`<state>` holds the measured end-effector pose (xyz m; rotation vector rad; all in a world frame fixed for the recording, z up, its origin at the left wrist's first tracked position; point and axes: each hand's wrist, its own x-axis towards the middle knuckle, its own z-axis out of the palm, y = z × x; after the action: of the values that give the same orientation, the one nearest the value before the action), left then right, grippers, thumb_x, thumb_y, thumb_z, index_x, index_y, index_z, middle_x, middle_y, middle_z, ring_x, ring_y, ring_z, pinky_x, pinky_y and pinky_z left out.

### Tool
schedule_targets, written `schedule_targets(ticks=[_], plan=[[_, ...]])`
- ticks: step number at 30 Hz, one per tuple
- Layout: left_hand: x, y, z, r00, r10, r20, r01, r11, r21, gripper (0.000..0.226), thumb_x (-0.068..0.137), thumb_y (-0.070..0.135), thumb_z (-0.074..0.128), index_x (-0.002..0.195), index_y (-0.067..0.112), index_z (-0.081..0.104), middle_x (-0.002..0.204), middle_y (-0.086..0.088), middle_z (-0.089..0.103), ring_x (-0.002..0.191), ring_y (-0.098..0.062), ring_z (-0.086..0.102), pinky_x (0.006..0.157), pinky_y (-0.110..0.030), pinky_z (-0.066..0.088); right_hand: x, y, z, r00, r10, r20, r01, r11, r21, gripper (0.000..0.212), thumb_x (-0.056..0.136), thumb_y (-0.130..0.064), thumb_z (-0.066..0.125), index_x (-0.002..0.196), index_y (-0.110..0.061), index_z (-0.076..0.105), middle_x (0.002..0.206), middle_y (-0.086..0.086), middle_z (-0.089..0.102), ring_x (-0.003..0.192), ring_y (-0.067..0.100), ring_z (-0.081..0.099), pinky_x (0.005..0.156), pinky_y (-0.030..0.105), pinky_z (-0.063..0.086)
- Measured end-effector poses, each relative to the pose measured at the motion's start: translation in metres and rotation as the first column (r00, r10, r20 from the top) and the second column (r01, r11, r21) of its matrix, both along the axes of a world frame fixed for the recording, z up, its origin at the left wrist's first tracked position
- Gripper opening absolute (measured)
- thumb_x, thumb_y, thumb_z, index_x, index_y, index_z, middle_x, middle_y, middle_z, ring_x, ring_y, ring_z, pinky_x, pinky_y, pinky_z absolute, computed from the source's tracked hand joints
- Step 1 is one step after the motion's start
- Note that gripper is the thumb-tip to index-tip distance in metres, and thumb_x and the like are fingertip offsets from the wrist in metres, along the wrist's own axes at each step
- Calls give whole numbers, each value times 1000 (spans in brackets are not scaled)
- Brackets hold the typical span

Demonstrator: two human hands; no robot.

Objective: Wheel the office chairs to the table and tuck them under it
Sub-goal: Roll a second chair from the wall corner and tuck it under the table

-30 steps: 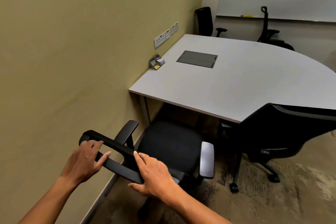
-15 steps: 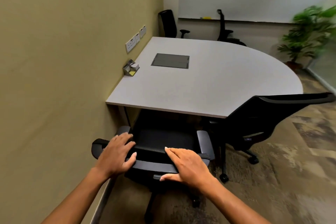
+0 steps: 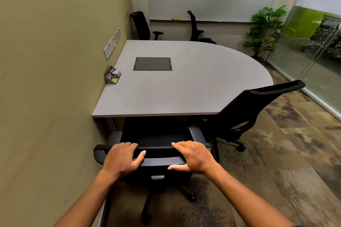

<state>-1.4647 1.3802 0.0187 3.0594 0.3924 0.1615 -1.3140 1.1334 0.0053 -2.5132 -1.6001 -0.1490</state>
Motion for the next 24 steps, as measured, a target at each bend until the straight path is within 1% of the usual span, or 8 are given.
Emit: schedule_targets(ticks=[3, 6, 9, 11, 15, 19, 21, 24], plan=[[14, 6, -2, 1000, 8, 10, -9, 1000, 20, 77, 88, 70, 16, 107, 18, 70, 95, 0, 72, 88, -20, 67, 81, -38, 53, 15, 6, 8, 998, -70, 6, 70, 992, -101, 112, 75, -97, 17, 143, -15, 51, 123, 0, 67, 105, 22, 65, 86, 38, 55], [33, 2, -5, 999, -42, -5, 42, 999, 31, 67, 92, 69, 22, 100, 20, 68, 91, 1, 71, 84, -19, 65, 79, -38, 53, 25, -3, 3, 988, -155, -13, 153, 984, -94, 121, 66, -102, 9, 141, -18, 53, 126, -2, 66, 110, 19, 63, 91, 34, 51], [46, 1, -8, 997, -77, -2, 77, 997, 13, 63, 93, 67, 27, 99, 20, 68, 88, 1, 70, 81, -19, 64, 77, -38, 54, 33, -7, -1, 983, -186, -9, 184, 979, -87, 123, 63, -103, 3, 139, -21, 53, 128, -4, 65, 112, 17, 62, 92, 33, 50], [42, 27, -11, 999, -49, 5, 49, 999, -4, 64, 93, 67, 28, 103, 19, 69, 89, 1, 70, 82, -18, 64, 78, -37, 54, 35, 21, -3, 986, -164, 13, 165, 983, -82, 121, 63, -103, 2, 138, -23, 53, 126, -5, 65, 110, 16, 63, 90, 31, 49], [44, 58, -8, 998, -44, 39, 44, 999, -12, 69, 92, 69, 29, 116, 18, 69, 99, -1, 73, 91, -20, 67, 83, -38, 56, 37, 49, -3, 988, -139, 60, 142, 989, -36, 112, 68, -101, 7, 130, -23, 59, 112, -5, 69, 96, 18, 66, 75, 32, 49], [66, 54, -3, 998, -40, 39, 39, 999, 12, 74, 91, 75, 23, 106, 19, 70, 92, 1, 71, 84, -18, 66, 79, -37, 56, 67, 46, -7, 989, -108, 104, 100, 992, 79, 97, 77, -97, 21, 117, -22, 69, 97, -5, 73, 83, 18, 70, 63, 29, 51], [70, 44, -7, 998, -34, 52, 34, 999, 12, 77, 90, 78, 20, 99, 18, 68, 87, 0, 70, 81, -19, 66, 77, -37, 55, 81, 42, -11, 992, -91, 85, 88, 995, 38, 97, 77, -97, 24, 120, -23, 68, 102, -5, 73, 86, 17, 70, 65, 29, 52], [62, 40, -14, 997, -22, 78, 22, 1000, 1, 87, 86, 85, 18, 103, 16, 69, 93, -2, 72, 84, -21, 67, 78, -38, 57, 90, 49, -14, 995, -77, 63, 78, 997, -9, 103, 72, -100, 22, 126, -24, 64, 110, -5, 70, 94, 18, 68, 73, 31, 52]])
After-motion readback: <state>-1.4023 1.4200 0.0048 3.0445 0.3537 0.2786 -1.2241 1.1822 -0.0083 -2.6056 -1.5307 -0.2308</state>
